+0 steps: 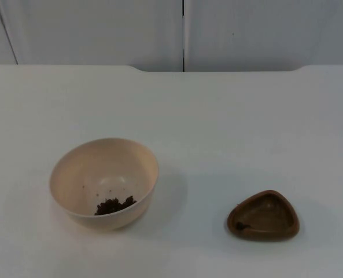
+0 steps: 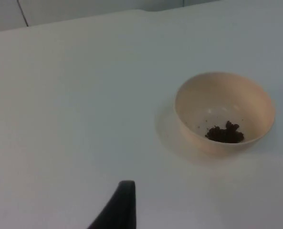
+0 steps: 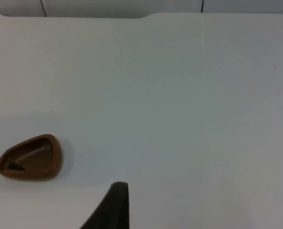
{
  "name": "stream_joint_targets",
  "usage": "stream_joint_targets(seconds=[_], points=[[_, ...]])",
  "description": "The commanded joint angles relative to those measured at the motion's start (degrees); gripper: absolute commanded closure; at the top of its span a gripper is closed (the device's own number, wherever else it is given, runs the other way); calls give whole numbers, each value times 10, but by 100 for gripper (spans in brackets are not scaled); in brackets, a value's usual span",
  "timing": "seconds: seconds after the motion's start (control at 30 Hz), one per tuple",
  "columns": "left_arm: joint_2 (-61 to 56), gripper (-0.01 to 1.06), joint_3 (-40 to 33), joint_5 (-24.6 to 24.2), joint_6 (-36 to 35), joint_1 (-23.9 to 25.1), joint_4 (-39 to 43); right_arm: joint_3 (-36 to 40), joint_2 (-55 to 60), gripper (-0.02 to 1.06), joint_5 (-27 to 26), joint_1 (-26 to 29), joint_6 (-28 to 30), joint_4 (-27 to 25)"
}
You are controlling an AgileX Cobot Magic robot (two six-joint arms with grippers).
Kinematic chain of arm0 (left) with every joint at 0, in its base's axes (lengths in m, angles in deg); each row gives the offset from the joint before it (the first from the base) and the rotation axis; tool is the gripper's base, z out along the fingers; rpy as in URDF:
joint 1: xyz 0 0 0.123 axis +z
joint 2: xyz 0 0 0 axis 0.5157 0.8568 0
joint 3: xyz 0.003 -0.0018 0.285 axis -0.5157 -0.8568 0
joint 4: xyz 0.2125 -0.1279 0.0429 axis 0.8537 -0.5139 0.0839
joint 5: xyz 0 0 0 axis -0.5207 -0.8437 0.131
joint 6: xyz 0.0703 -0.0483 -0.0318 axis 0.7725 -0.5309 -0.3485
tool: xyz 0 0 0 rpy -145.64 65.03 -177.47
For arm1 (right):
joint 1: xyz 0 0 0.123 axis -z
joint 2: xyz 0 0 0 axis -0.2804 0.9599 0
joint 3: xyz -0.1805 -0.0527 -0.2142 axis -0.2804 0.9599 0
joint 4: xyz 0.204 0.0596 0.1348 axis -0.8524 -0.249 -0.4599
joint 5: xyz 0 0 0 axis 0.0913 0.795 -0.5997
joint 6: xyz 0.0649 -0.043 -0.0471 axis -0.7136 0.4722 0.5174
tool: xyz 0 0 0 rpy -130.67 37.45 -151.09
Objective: Pick up the bowl with the left hand and pour the coffee beans from the cup into the bowl with the right hand.
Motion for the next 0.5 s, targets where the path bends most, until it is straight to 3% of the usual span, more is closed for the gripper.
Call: stream_joint_targets(seconds=[0.0, 0.23, 0.47], points=[[-3, 0, -3, 6, 4, 22, 5, -1, -2, -1, -3, 4, 4, 0], [-3, 0, -3, 6, 4, 113, 5, -1, -2, -1, -3, 4, 4, 0], [-3, 0, -3, 6, 4, 172, 5, -1, -2, -1, -3, 4, 4, 0]])
